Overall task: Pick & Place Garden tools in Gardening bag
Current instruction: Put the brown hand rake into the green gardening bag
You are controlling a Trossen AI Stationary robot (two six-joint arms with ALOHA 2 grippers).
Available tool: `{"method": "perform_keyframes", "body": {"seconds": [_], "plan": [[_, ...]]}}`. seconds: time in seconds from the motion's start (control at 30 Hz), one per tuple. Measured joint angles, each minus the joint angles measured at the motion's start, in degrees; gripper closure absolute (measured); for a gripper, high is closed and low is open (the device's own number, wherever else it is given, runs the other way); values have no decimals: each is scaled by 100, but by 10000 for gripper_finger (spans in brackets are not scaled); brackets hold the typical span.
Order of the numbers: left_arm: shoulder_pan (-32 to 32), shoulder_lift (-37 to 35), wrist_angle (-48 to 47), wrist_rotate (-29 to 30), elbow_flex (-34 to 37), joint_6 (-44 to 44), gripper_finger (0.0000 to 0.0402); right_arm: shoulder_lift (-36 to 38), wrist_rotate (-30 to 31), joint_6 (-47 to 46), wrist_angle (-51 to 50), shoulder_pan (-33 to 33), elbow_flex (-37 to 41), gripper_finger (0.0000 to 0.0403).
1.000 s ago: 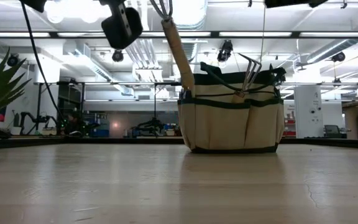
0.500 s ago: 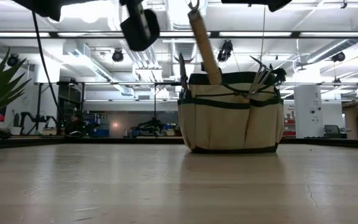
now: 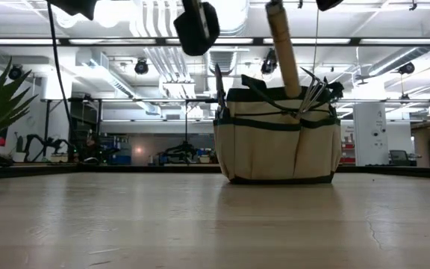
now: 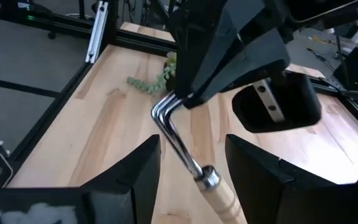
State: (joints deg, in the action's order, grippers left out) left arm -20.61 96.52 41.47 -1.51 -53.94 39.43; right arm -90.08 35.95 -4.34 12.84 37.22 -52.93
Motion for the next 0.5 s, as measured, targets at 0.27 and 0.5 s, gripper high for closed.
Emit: {"method": "perform_keyframes", "body": {"seconds": [0.27,0.5], "plan": [[101,196,-146,-197,-252,-116,399,0,-348,-17,-2,-3,0,251],[134,189,-178,-205,-223,-99,399,0,-621,0,-17,-49,0,321]]}}
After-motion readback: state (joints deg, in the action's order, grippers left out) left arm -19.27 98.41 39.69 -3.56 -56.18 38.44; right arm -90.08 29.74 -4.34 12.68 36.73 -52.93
